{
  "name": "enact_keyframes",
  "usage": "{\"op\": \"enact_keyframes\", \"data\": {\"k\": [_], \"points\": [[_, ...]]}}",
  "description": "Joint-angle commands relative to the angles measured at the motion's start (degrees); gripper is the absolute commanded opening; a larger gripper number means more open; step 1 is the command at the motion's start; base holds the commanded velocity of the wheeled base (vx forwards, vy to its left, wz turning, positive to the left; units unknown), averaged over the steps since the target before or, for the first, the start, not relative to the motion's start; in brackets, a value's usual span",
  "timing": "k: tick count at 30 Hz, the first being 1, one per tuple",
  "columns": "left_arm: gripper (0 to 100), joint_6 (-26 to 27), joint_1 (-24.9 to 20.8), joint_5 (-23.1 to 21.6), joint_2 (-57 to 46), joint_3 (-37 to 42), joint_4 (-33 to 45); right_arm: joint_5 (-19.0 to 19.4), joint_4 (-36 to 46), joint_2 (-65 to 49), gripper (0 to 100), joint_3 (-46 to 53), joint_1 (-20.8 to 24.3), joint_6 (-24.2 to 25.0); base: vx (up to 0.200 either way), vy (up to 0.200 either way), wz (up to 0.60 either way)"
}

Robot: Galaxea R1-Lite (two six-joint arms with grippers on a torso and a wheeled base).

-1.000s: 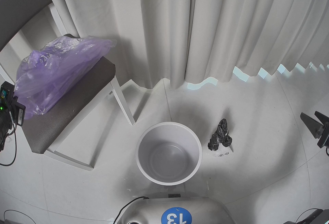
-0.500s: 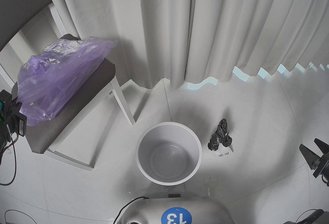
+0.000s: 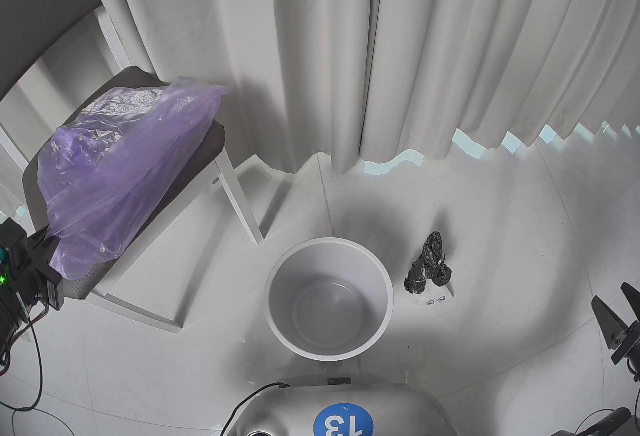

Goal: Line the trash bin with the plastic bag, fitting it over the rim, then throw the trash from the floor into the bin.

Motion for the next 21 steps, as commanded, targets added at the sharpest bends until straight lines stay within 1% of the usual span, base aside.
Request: {"op": "enact_keyframes", "data": {"k": [1,7,10,16,18,21], "points": [[0,-0.32,-0.06,-0.25,-2.88,1.23,0.03,-0.10,1.18,-0.95,100,0.02,-0.20,-1.48,0.000,0.000,0.00],[0,-0.32,-0.15,-0.34,-2.79,-1.06,0.03,-0.01,2.58,-1.92,100,-0.16,0.15,-3.59,0.000,0.000,0.00],[0,-0.49,-0.15,-0.34,-2.09,-2.38,-0.15,-0.01,2.58,-2.62,100,-1.21,0.15,-3.68,0.000,0.000,0.00],[0,-2.96,-0.32,-0.25,-1.56,-2.90,-0.67,-0.45,2.67,-2.09,100,-4.55,0.15,-4.20,0.000,0.000,0.00],[0,-6.30,-0.32,-0.34,-3.14,-2.20,-0.67,-0.54,2.67,-2.09,100,-4.02,0.15,-4.29,0.000,0.000,0.00],[0,-9.90,-0.94,-0.95,-5.08,-0.79,-0.50,-0.45,2.67,-2.09,100,-3.85,0.15,-4.91,0.000,0.000,0.00]]}}
